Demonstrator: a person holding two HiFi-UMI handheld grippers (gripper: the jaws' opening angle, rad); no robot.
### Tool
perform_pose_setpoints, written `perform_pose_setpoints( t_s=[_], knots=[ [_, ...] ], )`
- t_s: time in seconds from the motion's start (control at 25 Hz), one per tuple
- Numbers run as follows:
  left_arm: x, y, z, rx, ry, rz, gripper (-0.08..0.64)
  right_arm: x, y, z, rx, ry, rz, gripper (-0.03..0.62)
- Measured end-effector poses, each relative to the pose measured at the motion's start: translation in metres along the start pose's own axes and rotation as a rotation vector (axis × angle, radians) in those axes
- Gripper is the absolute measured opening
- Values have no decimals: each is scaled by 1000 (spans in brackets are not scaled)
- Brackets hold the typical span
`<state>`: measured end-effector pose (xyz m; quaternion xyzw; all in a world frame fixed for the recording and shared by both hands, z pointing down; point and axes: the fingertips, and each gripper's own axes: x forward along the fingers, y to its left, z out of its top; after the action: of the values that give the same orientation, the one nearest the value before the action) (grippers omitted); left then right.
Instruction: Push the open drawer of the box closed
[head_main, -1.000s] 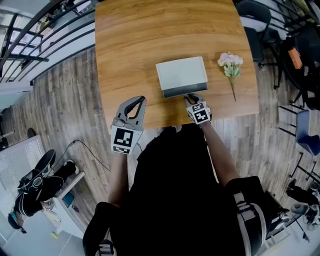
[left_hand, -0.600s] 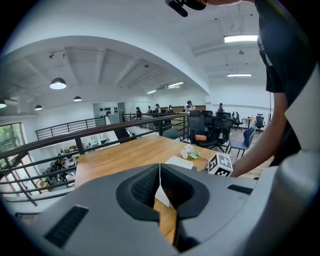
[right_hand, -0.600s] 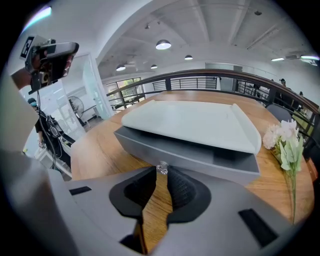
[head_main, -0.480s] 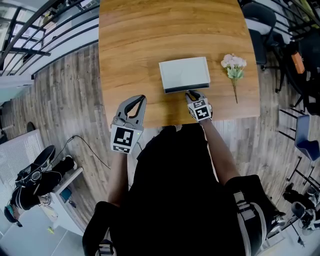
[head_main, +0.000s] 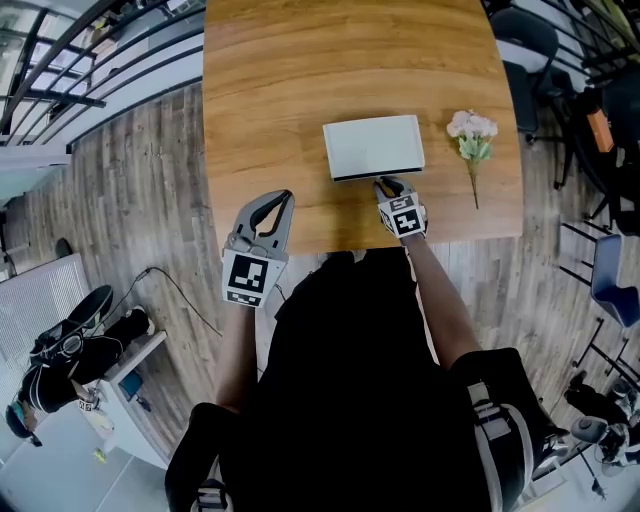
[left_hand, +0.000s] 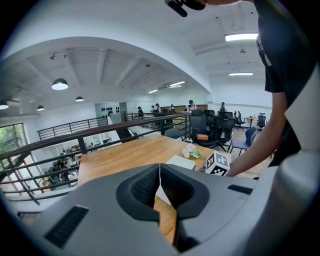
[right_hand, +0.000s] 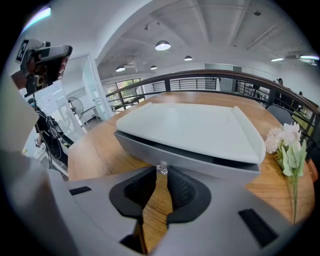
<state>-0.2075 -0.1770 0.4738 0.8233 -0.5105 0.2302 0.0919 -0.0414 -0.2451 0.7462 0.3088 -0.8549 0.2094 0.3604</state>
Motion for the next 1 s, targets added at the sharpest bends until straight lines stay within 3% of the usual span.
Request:
perform_pose_setpoints(
  t_s=[1.0],
  knots=[
    [-10,-6,-3,5,-4,12,25,3,-3,2,12,-22,-16,94]
  ],
)
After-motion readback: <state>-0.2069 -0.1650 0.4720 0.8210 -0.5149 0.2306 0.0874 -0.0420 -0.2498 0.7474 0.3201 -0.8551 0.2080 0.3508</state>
